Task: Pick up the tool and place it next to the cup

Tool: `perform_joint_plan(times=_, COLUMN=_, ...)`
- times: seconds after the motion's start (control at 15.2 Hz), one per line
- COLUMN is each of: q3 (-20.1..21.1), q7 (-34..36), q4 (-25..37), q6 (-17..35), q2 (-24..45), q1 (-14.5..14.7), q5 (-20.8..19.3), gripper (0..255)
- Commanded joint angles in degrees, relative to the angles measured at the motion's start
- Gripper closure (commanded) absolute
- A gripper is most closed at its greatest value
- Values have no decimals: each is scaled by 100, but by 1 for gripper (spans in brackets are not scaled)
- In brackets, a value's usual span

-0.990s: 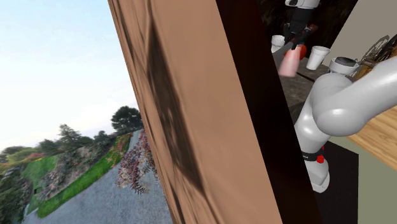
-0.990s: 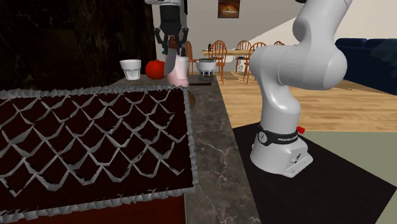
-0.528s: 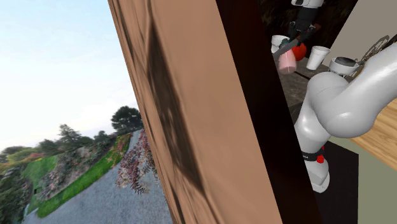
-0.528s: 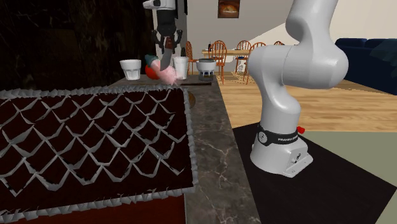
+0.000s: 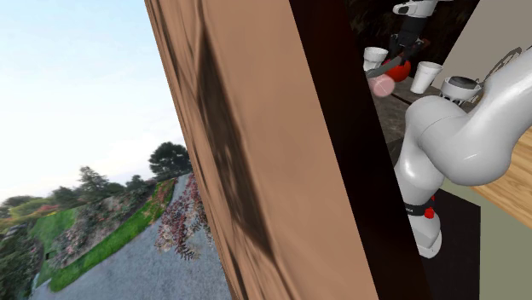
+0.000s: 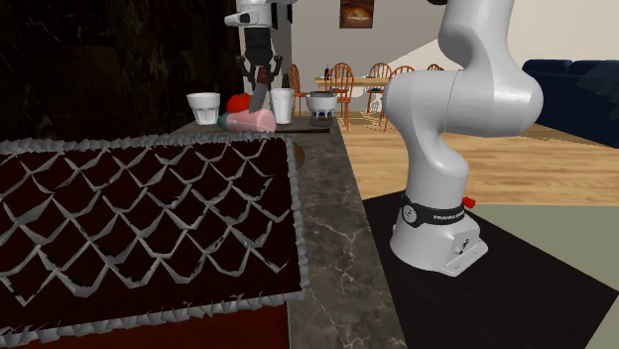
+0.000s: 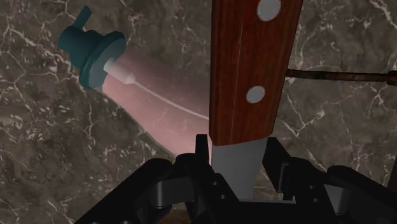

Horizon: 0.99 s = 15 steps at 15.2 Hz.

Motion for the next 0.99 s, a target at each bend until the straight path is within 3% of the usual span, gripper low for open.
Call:
perform_joint_plan(times=0.0, q3=-67, q7=39, q4=-120, q6=133, q2=-24, q1=24, q5=-47, gripper=255)
perform_joint_plan(times=0.92, q3=-769, q7=321, q4=-766, q6=977, q2=-291, q1=395, q5=-527, gripper=255)
